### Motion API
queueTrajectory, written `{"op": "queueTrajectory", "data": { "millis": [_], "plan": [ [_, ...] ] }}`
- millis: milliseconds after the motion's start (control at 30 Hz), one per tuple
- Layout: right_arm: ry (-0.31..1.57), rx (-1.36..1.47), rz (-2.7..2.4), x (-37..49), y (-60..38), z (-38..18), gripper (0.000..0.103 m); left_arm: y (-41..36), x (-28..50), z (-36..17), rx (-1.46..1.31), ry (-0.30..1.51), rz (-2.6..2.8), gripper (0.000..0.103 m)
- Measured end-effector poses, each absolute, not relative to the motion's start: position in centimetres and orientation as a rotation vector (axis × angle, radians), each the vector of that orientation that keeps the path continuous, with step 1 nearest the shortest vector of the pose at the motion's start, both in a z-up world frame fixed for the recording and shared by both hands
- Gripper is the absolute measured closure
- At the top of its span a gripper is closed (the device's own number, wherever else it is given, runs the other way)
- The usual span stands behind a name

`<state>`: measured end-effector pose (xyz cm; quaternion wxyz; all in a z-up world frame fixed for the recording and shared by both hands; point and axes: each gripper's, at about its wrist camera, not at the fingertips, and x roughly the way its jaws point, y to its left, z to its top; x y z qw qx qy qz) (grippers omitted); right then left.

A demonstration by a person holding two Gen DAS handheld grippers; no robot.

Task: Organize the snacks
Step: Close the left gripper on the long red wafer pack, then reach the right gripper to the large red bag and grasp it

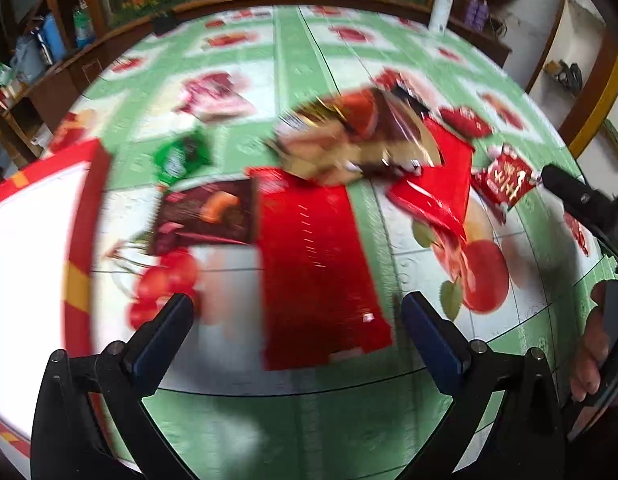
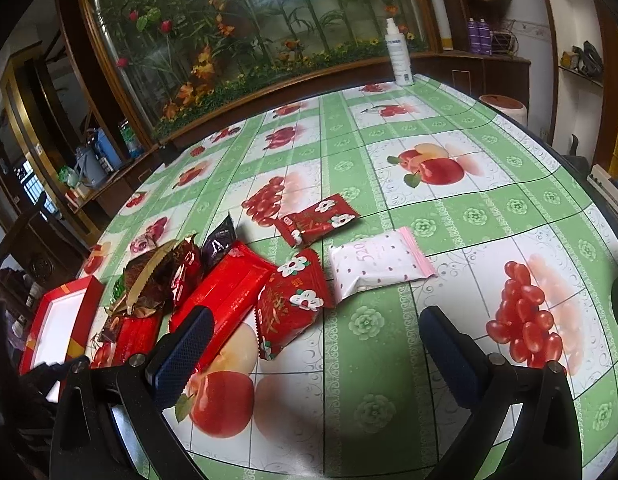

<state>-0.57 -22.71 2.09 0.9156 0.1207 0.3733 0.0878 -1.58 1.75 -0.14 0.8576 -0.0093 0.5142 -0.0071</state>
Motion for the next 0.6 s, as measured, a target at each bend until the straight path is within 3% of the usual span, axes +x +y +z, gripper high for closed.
{"op": "queueTrajectory", "data": {
  "millis": [133, 267, 400, 600],
  "plan": [
    [0.772, 0.275, 0.165, -0.5, -23.4, 2.0, 0.000, 1.2, -0.7, -0.2, -0.017, 1.065, 0.014, 0.006],
    [0.764, 0.274, 0.173, -0.6, -23.3, 2.2, 0.000, 1.7, -0.4, 0.1, -0.023, 1.023, 0.032, 0.021],
    [0.765, 0.268, 0.187, -0.7, -23.2, 2.2, 0.000, 2.7, -0.9, 0.5, -0.022, 0.998, 0.024, 0.050],
    [0.752, 0.337, 0.245, -2.6, -22.0, 2.4, 0.001, 4.4, -2.3, 0.5, -0.014, 0.993, 0.007, 0.052]
  ]
}}
